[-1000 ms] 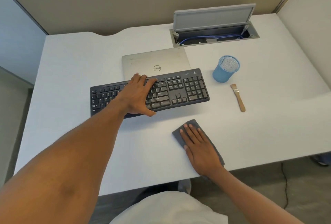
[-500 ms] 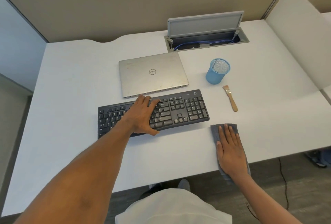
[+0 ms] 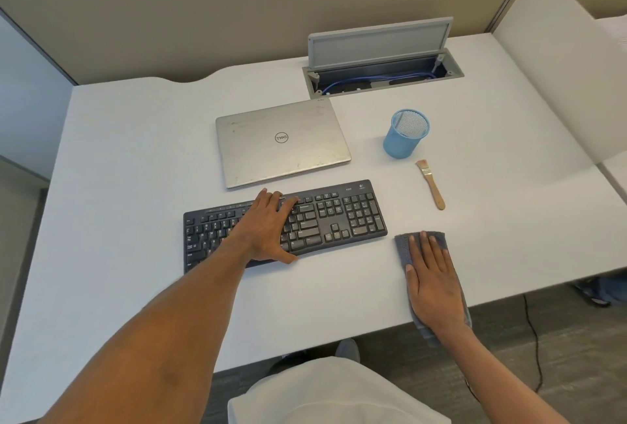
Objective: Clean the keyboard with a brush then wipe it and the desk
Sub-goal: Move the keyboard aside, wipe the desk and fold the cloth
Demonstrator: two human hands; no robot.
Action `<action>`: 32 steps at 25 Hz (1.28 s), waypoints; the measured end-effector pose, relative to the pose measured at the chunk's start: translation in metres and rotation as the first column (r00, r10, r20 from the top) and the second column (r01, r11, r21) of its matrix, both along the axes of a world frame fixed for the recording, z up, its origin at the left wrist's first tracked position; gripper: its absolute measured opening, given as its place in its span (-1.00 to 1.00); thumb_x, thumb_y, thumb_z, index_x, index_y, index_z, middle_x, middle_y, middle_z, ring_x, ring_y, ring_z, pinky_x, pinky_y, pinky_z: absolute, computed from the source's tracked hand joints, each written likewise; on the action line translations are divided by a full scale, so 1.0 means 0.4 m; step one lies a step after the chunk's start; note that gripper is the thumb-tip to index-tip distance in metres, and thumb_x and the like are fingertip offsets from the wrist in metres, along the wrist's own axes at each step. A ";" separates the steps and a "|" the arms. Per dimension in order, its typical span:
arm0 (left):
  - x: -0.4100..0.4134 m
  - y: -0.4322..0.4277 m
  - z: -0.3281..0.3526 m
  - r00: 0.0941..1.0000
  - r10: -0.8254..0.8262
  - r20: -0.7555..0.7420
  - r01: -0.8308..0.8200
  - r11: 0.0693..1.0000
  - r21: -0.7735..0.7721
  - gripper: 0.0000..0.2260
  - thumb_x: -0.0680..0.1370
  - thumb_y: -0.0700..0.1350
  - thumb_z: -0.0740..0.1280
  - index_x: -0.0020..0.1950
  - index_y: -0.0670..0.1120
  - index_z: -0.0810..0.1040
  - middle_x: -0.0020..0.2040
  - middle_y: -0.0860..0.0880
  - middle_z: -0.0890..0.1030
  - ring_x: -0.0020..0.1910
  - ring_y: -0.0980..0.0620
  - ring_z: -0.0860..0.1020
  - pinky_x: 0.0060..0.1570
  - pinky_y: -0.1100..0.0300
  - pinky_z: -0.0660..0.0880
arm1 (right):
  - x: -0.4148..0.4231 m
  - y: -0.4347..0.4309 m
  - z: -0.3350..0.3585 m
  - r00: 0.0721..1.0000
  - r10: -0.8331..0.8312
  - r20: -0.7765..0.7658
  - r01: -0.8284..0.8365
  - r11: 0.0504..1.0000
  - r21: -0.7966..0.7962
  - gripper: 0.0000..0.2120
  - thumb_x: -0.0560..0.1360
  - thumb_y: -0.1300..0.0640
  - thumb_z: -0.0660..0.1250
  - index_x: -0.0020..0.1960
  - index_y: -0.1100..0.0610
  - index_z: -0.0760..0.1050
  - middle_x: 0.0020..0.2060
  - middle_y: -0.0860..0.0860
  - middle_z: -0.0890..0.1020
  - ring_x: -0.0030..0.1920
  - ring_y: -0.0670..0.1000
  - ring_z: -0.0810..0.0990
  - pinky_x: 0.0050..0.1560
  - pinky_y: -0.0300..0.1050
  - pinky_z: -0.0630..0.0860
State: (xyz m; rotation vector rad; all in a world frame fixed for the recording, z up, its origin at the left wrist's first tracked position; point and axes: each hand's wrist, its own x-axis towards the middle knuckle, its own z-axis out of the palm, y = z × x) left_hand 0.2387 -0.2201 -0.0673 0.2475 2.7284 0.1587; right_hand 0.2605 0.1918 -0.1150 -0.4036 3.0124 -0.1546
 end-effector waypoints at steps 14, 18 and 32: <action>0.000 -0.029 -0.057 0.999 -0.010 -0.039 0.012 0.999 0.040 0.33 0.23 0.73 0.21 0.74 0.02 -0.21 0.71 -0.22 0.06 0.71 -0.25 -0.04 0.69 -0.17 -0.14 | -0.093 0.009 0.004 0.997 0.071 -0.022 -0.071 0.997 -0.018 -0.42 0.70 -0.02 -0.03 0.69 0.05 -0.06 0.67 0.00 0.01 0.66 -0.02 -0.10 0.64 0.08 0.03; 0.017 -0.031 -0.061 0.997 -0.039 -0.068 0.042 0.998 0.054 0.27 0.32 0.75 0.11 0.74 -0.01 -0.26 0.75 -0.18 -0.09 0.72 -0.16 -0.21 0.67 -0.15 -0.27 | -0.104 0.012 0.007 0.995 0.102 -0.001 -0.102 0.995 -0.021 -0.43 0.72 -0.06 -0.08 0.68 0.06 -0.06 0.67 -0.01 0.01 0.66 -0.03 -0.12 0.64 0.08 0.03; -0.034 0.579 -0.063 0.942 -0.292 -0.163 0.332 0.878 0.345 -0.39 0.76 -0.03 0.12 0.73 -0.19 -0.05 0.74 -0.16 -0.05 0.73 -0.07 -0.09 0.69 0.03 -0.21 | -0.101 0.042 -0.007 0.985 0.169 -0.027 -0.171 0.973 -0.154 -0.42 0.69 0.07 0.00 0.67 0.15 0.00 0.66 0.04 0.03 0.66 0.00 -0.06 0.62 0.13 0.08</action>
